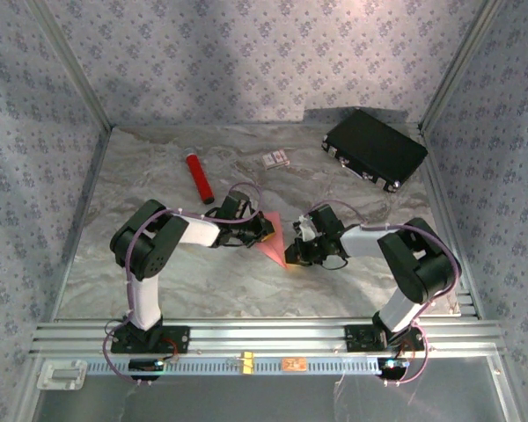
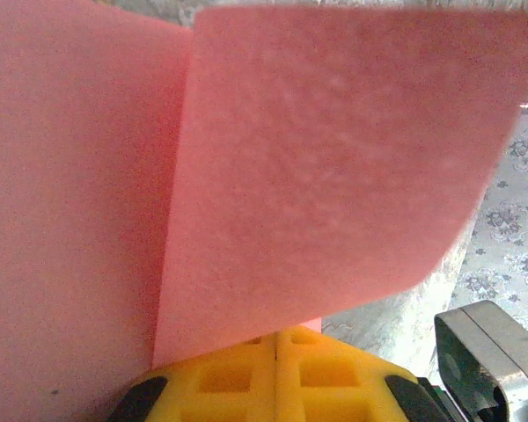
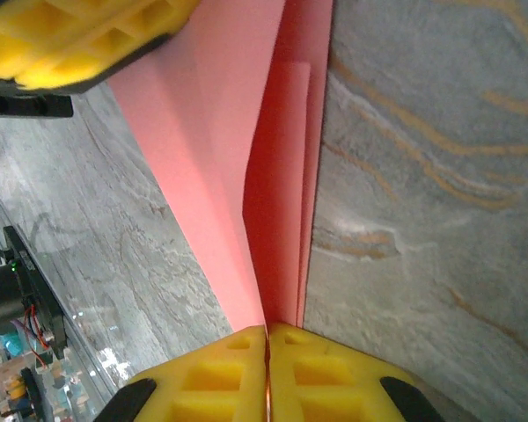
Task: Fold a paper plane with a square sheet of paper (pick it up from the middle)
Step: Fourth fold the wing at the center of the table.
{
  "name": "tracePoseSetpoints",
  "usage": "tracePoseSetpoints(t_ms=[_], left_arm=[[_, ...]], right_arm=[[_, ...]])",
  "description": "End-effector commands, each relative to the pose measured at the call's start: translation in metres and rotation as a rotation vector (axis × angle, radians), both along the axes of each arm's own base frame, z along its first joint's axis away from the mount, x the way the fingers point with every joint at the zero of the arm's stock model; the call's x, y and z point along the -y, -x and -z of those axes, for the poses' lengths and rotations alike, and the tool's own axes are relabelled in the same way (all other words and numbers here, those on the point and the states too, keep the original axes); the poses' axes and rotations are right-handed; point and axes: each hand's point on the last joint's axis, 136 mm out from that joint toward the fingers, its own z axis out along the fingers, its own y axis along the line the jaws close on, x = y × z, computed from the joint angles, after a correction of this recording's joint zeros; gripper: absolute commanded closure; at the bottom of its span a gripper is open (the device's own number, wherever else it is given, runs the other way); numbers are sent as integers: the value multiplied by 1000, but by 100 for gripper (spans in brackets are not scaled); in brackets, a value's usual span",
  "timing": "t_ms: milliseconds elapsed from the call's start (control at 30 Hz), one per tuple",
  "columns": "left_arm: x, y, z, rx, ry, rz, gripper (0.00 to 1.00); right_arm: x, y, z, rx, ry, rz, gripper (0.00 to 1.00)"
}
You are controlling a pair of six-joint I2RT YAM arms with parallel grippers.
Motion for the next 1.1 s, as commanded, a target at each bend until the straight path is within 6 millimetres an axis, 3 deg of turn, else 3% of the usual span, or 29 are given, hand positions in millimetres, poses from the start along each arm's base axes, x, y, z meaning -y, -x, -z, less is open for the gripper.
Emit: tracePoseSetpoints(t_ms=[0, 167, 267, 333, 567, 667, 1067], left_arm=[[-28, 17, 38, -106, -132, -49, 94], [-28, 16, 38, -107, -131, -53, 94], [-29, 16, 38, -108, -132, -54, 94], [-29, 17, 39, -110, -135, -56, 94], [-30, 17, 39, -109, -137, -58, 94], [-30, 17, 40, -110, -138, -58, 94], [-31, 17, 39, -111, -142, -60, 94]], right_arm=[[14, 25, 11, -89, 60, -27, 94], [15, 28, 13, -100, 66, -34, 98], [15, 29, 12, -103, 67, -35, 89], [14, 31, 10, -106, 60, -47, 89], [16, 39, 14, -122, 80, -73, 100], [17, 39, 14, -119, 94, -65, 94], [19, 44, 12, -122, 91, -75, 92]])
